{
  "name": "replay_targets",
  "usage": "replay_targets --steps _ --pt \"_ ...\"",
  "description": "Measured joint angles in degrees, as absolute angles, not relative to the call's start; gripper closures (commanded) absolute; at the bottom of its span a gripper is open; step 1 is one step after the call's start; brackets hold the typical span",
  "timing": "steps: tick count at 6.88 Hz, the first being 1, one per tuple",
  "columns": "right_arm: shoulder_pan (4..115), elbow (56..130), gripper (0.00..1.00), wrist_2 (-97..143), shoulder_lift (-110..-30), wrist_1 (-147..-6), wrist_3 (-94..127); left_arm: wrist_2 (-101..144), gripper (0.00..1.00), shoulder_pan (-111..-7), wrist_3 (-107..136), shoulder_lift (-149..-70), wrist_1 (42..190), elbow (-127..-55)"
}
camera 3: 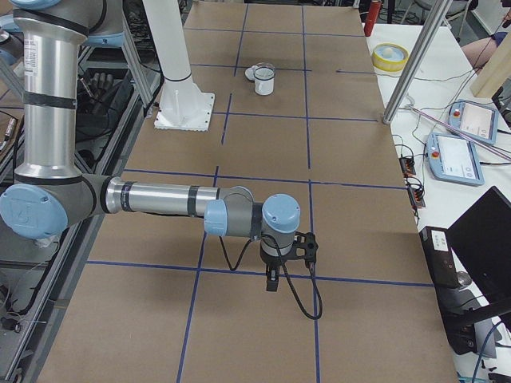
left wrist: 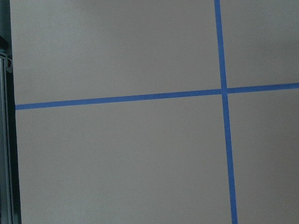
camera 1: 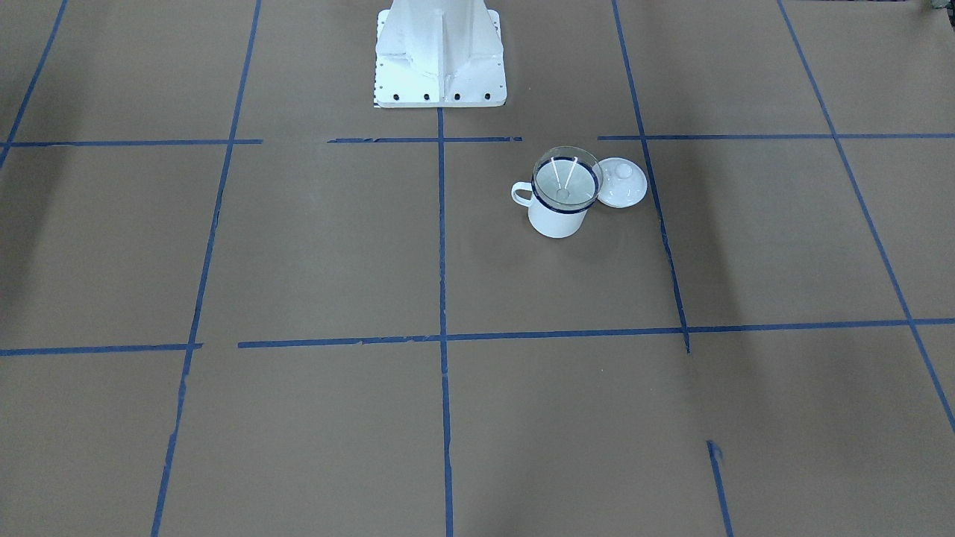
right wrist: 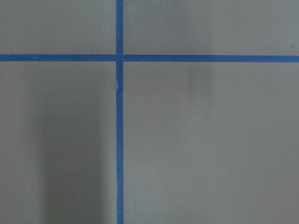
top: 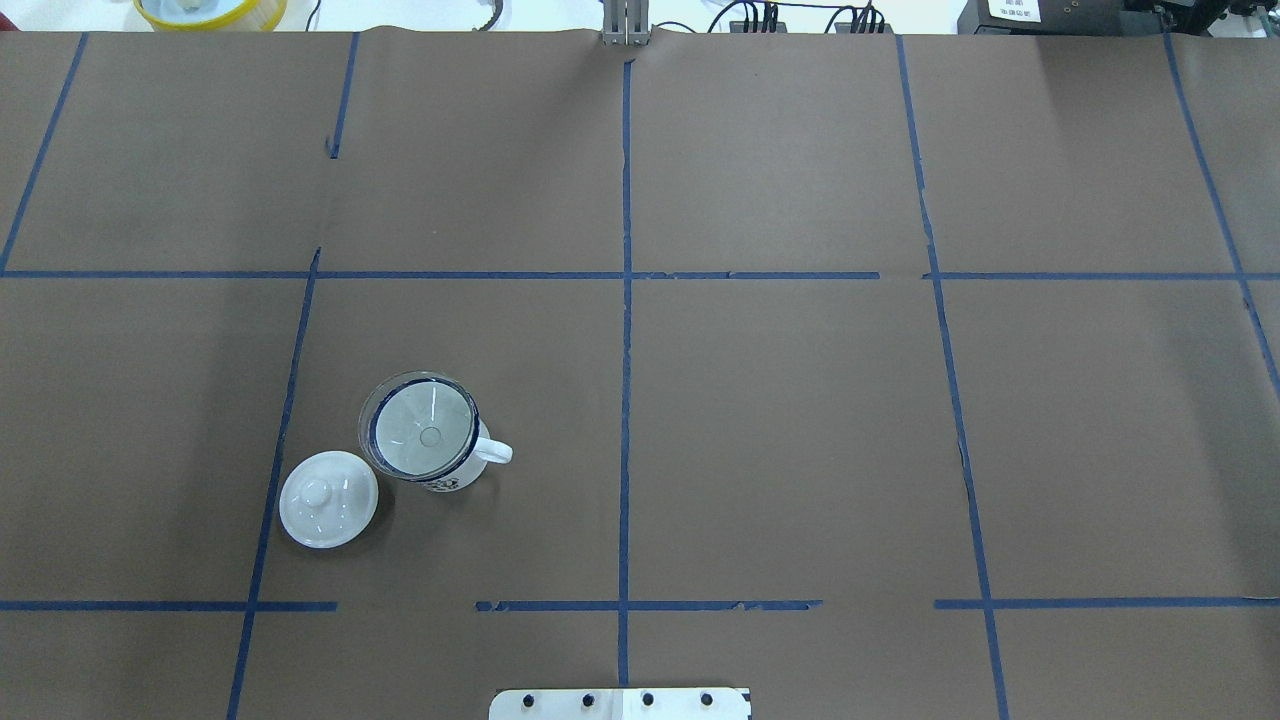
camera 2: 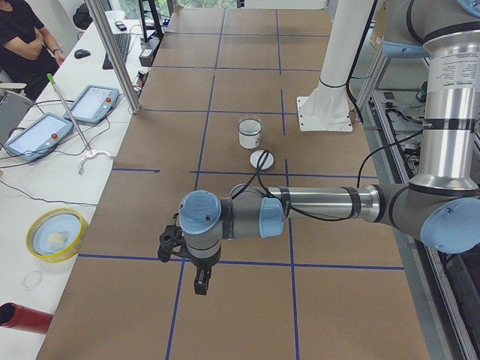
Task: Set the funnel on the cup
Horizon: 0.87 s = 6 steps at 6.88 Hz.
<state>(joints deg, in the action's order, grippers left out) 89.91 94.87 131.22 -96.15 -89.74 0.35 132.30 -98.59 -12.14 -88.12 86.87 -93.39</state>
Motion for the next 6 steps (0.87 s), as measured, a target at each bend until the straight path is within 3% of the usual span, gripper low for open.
replay_targets --steps 6 --pt "89.91 94.91 0.0 131.22 -96.15 -89.74 0.35 132.3 0.0 -96.45 -2.77 -87.92 91.3 -95.03"
